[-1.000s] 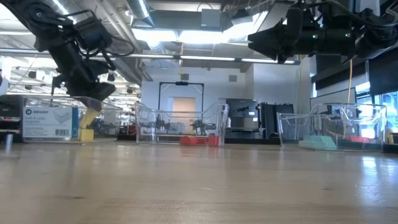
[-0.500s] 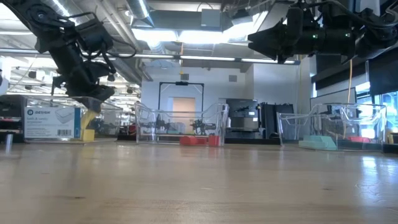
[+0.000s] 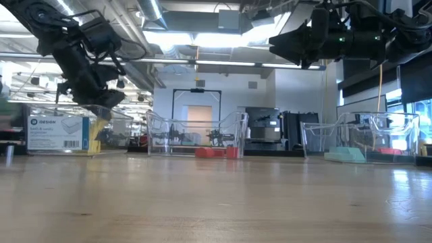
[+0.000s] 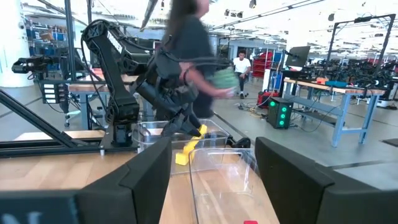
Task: Sort & place blocks by color
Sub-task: Put the left yellow block into the left transparent bin, then put the yellow block into the left transparent bin
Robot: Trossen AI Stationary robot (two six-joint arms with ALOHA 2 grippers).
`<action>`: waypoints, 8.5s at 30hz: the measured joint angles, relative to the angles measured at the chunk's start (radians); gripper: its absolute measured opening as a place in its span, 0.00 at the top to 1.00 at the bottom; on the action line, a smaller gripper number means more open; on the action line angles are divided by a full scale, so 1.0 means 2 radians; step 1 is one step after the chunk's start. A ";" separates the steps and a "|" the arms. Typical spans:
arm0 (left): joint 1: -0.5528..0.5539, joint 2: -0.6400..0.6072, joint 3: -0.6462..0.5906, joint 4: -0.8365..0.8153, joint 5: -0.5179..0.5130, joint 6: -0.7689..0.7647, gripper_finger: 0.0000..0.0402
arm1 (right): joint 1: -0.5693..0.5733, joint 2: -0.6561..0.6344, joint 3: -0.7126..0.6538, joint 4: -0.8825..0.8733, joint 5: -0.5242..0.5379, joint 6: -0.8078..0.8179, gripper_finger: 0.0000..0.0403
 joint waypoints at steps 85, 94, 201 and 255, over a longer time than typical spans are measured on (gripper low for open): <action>-0.200 -0.215 -0.031 0.288 0.296 0.140 0.51 | 0.576 0.145 0.275 -0.895 -0.074 0.960 0.42; -0.200 -0.216 -0.031 0.299 0.284 0.139 0.51 | 0.594 0.215 0.275 -0.826 -0.082 0.970 0.42; -0.217 0.218 0.062 0.600 0.392 0.082 0.51 | 0.074 0.252 0.259 -0.024 -0.088 0.027 0.69; -0.196 -0.164 -0.071 0.391 0.302 0.113 0.70 | 0.065 -0.038 0.059 -0.065 -0.026 0.000 0.21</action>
